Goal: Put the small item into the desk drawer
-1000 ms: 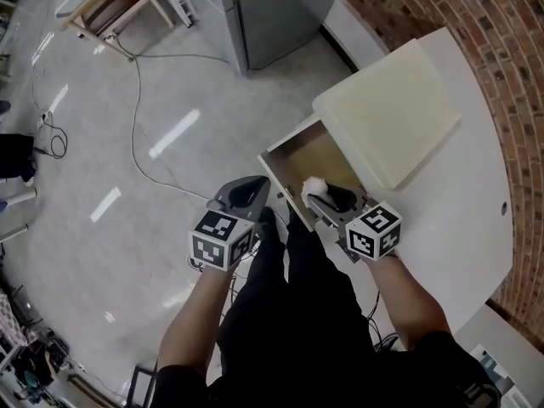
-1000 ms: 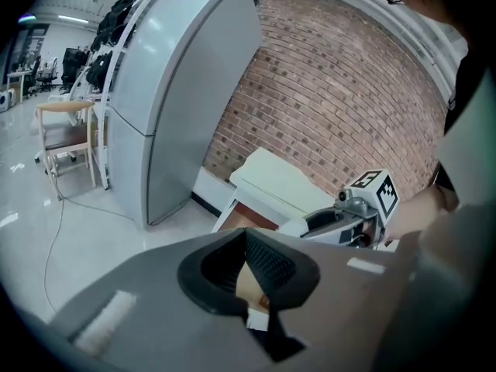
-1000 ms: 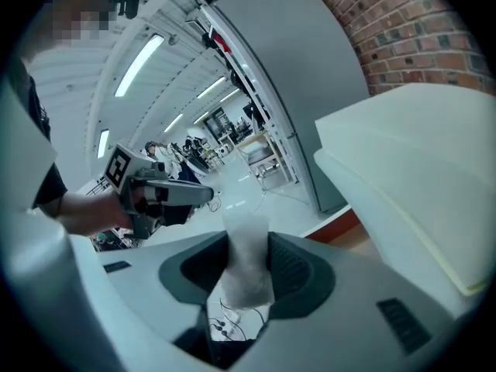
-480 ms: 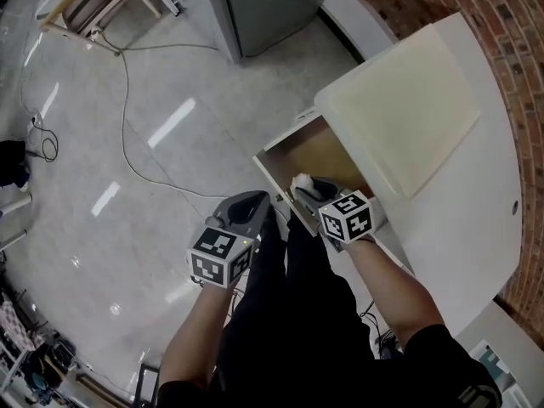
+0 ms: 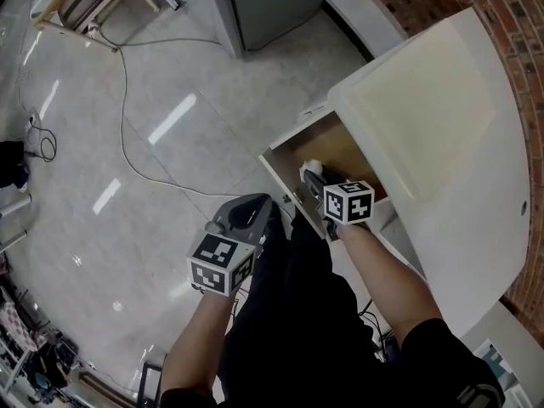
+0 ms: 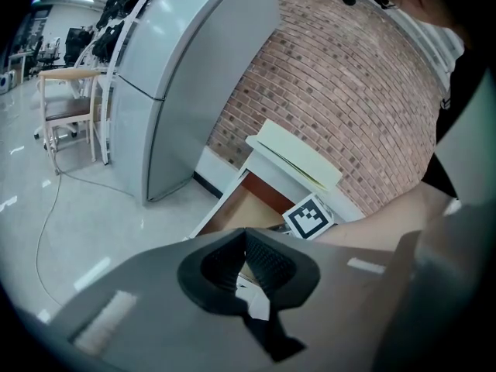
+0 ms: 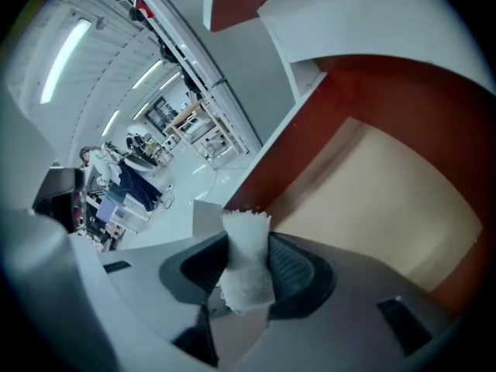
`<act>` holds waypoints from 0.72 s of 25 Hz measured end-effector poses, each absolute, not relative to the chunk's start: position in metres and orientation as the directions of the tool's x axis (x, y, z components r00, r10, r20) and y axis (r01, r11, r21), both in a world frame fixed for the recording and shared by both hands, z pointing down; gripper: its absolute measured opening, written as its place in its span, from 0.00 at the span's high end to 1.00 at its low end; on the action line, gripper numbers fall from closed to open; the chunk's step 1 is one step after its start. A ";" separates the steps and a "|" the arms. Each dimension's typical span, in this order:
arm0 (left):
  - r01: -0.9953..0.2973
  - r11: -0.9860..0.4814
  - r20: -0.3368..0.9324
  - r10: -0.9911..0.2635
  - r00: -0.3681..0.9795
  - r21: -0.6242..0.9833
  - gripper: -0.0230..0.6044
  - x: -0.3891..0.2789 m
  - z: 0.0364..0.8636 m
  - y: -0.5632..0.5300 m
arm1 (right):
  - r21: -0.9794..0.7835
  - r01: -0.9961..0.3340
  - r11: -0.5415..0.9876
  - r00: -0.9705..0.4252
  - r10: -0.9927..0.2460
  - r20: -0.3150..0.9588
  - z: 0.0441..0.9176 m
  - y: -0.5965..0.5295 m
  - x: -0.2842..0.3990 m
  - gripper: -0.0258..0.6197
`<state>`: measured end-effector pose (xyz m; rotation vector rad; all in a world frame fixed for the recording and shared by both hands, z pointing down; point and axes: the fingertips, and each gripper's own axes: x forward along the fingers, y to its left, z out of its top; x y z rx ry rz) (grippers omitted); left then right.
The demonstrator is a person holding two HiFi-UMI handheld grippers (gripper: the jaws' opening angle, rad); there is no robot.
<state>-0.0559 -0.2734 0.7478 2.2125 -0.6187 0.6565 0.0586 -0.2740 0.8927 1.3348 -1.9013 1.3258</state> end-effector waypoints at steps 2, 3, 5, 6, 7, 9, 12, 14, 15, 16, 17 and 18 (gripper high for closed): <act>-0.606 -0.607 0.623 -0.222 0.750 0.514 0.94 -0.060 0.753 -0.269 | -0.421 -0.907 0.018 -0.383 -0.449 0.807 0.907 -0.275 0.066 0.73; -0.608 -0.605 0.626 -0.219 0.749 0.515 0.94 -0.062 0.756 -0.266 | -0.408 -0.913 0.005 -0.368 -0.442 0.818 0.915 -0.274 0.068 0.73; -0.608 -0.601 0.628 -0.215 0.748 0.518 0.94 -0.064 0.759 -0.261 | -0.381 -0.925 0.004 -0.347 -0.420 0.838 0.929 -0.272 0.070 0.73; -0.607 -0.600 0.629 -0.212 0.748 0.520 0.94 -0.064 0.759 -0.258 | -0.366 -0.931 0.015 -0.339 -0.410 0.847 0.935 -0.270 0.071 0.73; -0.606 -0.601 0.629 -0.209 0.749 0.521 0.94 -0.065 0.760 -0.255 | -0.348 -0.937 0.027 -0.329 -0.401 0.855 0.939 -0.269 0.072 0.73; -0.604 -0.602 0.632 -0.202 0.748 0.522 0.94 -0.065 0.761 -0.250 | -0.307 -0.951 0.038 -0.297 -0.393 0.870 0.948 -0.268 0.076 0.73; -0.606 -0.599 0.633 -0.203 0.747 0.524 0.94 -0.065 0.763 -0.246 | -0.270 -0.962 -0.029 -0.235 -0.411 0.881 0.957 -0.273 0.092 0.73; -0.607 -0.595 0.633 -0.202 0.748 0.527 0.94 -0.065 0.763 -0.242 | -0.285 -0.950 -0.129 -0.205 -0.428 0.880 0.962 -0.274 0.102 0.73; -0.607 -0.594 0.633 -0.201 0.748 0.528 0.94 -0.064 0.763 -0.241 | -0.295 -0.939 -0.178 -0.195 -0.432 0.880 0.964 -0.273 0.106 0.73; -0.606 -0.595 0.633 -0.200 0.748 0.528 0.94 -0.064 0.762 -0.239 | -0.308 -0.926 -0.217 -0.191 -0.434 0.880 0.967 -0.272 0.108 0.73; -0.605 -0.597 0.633 -0.199 0.748 0.527 0.94 -0.063 0.762 -0.238 | -0.324 -0.914 -0.245 -0.194 -0.437 0.878 0.970 -0.271 0.108 0.73; -0.604 -0.599 0.632 -0.200 0.749 0.526 0.94 -0.062 0.761 -0.238 | -0.344 -0.901 -0.265 -0.204 -0.442 0.874 0.972 -0.270 0.108 0.73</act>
